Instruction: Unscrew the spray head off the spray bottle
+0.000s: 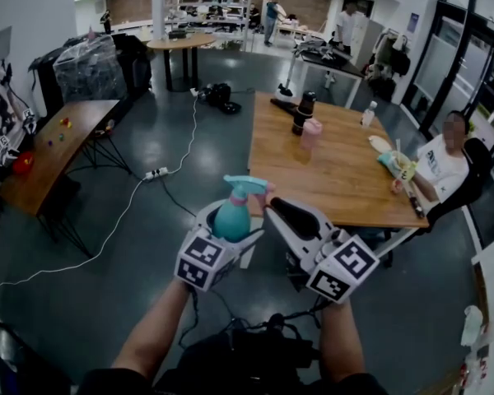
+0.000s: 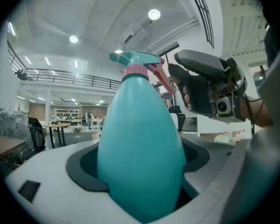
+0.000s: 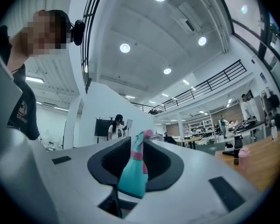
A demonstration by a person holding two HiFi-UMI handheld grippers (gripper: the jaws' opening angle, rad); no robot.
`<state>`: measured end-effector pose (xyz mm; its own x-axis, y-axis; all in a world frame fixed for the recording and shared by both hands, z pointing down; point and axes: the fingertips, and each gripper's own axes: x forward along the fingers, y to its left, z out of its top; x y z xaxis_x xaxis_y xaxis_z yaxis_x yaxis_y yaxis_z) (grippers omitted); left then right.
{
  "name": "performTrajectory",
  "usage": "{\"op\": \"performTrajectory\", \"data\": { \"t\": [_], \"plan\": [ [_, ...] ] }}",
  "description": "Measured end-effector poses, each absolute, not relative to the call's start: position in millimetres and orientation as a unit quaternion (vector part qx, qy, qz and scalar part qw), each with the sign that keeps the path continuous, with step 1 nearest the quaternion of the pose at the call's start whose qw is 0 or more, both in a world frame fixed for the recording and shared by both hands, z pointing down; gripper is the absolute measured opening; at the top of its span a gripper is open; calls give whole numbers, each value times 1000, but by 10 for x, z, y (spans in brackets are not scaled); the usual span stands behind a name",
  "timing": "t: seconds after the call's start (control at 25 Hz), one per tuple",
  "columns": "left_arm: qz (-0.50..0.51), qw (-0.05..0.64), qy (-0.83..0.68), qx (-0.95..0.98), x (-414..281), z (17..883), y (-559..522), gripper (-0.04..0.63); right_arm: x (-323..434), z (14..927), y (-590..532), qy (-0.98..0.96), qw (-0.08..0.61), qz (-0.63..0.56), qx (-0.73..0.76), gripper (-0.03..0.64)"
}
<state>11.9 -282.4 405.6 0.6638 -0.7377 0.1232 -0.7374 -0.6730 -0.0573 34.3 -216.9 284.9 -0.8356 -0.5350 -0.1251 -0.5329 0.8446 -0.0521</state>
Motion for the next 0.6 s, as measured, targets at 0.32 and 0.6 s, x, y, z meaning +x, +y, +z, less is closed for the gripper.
{"op": "performTrajectory", "data": {
  "t": [0.32, 0.6],
  "plan": [
    [-67, 7, 407, -911, 153, 4024, -2820, 433, 75, 3011, -2199, 961, 29, -30, -273, 91],
    [-66, 12, 412, -909, 162, 4034, -2816, 433, 21, 3079, -2313, 954, 11, -33, -299, 147]
  ]
}}
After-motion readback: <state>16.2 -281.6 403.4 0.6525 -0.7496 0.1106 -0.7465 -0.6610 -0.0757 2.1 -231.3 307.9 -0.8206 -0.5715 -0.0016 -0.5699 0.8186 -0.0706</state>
